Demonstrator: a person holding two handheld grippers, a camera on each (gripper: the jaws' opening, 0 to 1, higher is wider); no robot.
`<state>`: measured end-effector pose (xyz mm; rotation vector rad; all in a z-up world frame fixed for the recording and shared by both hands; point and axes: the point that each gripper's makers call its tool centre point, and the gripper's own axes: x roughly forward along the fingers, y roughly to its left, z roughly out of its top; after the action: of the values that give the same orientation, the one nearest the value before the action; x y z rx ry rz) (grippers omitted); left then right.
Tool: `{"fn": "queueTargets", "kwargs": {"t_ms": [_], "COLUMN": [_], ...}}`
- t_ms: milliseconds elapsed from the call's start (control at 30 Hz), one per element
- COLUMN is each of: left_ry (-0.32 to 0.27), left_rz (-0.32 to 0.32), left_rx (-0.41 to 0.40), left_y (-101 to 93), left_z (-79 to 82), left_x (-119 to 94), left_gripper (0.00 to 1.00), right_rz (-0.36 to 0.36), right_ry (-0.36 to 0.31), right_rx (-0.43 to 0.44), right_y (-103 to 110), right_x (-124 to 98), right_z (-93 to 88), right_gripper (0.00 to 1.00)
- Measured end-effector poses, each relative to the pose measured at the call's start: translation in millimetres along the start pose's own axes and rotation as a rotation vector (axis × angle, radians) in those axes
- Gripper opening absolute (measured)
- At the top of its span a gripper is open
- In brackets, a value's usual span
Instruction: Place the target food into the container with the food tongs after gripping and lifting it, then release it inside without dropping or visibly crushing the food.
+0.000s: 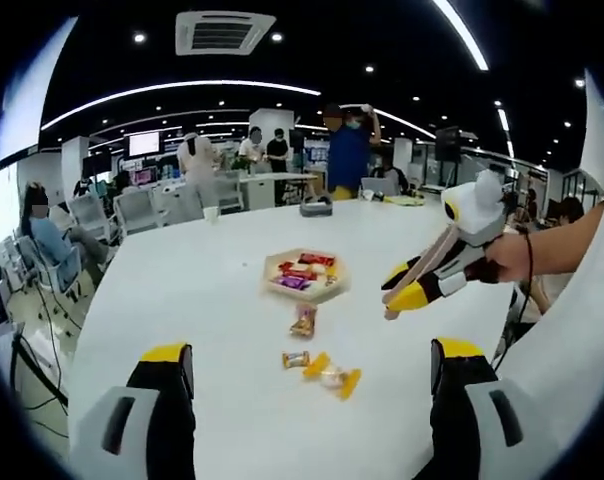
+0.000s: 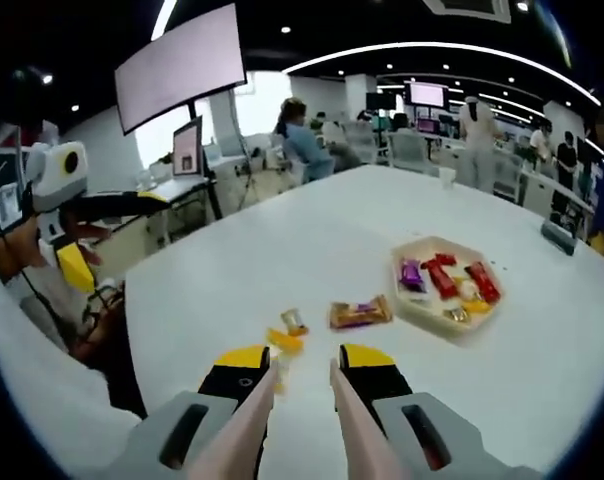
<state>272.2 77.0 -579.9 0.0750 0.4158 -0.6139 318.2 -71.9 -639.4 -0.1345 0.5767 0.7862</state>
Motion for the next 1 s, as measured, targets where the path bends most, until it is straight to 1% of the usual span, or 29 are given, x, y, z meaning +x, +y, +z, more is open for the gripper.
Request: {"fn": "queueTargets", "kwargs": {"t_ms": [67, 167, 300, 367, 433, 500, 633, 733, 767, 800, 867, 900, 1000], "left_ry": [0.016, 0.009, 0.018, 0.018, 0.026, 0.010, 0.005, -0.022, -0.031, -0.029, -0.019, -0.014, -0.010], "left_rz": [0.010, 0.024, 0.042, 0.045, 0.061, 0.079, 0.101, 0.100, 0.100, 0.100, 0.101, 0.102, 0.095], "left_rx": [0.006, -0.004, -0.008, -0.009, -0.009, -0.014, -0.037, -0.037, -0.034, -0.038, -0.044, -0.041, -0.037], "left_y": [2.4, 5.6, 6.2, 5.7, 5.0, 5.5, 6.3, 1.0, -0.2, -0.3, -0.4, -1.2, -3.3], "left_z": [-2.9, -3.3, -7.2, -7.8, -8.7, -6.1, -7.1, -1.8, -0.5, -1.4, -2.9, -3.5, -2.3], "left_x": [-2, -5, -7, -7, -9, -12, -11, -13, -13, -12, -9, -7, -3], "left_gripper": [0.99, 0.99, 0.99, 0.99, 0.99, 0.99, 0.99, 0.99, 0.99, 0.99, 0.99, 0.99, 0.99], "right_rz": [0.014, 0.029, 0.046, 0.048, 0.046, 0.056, 0.077, 0.077, 0.080, 0.086, 0.094, 0.119, 0.119], "right_ry": [0.001, 0.011, 0.012, 0.014, 0.018, 0.022, 0.024, 0.038, 0.037, 0.041, 0.052, 0.072, 0.080], "right_rx": [0.003, -0.005, 0.000, -0.007, 0.009, 0.010, 0.002, 0.009, 0.025, 0.050, 0.047, 0.048, 0.040], "right_y": [5, 8, 11, 8, 4, 4, 4, 3, 4, 5, 7, 13, 15], "right_x": [5, 11, 15, 18, 20, 22, 27, 33, 35, 38, 44, 51, 57], "right_z": [0.2, -2.4, -3.2, -5.1, -6.6, -7.5, -10.1, -15.5, -17.1, -20.1, -24.1, -31.3, -35.9], "right_gripper": [0.27, 0.27, 0.27, 0.27, 0.27, 0.27, 0.27, 0.27, 0.27, 0.27, 0.27, 0.27, 0.27]}}
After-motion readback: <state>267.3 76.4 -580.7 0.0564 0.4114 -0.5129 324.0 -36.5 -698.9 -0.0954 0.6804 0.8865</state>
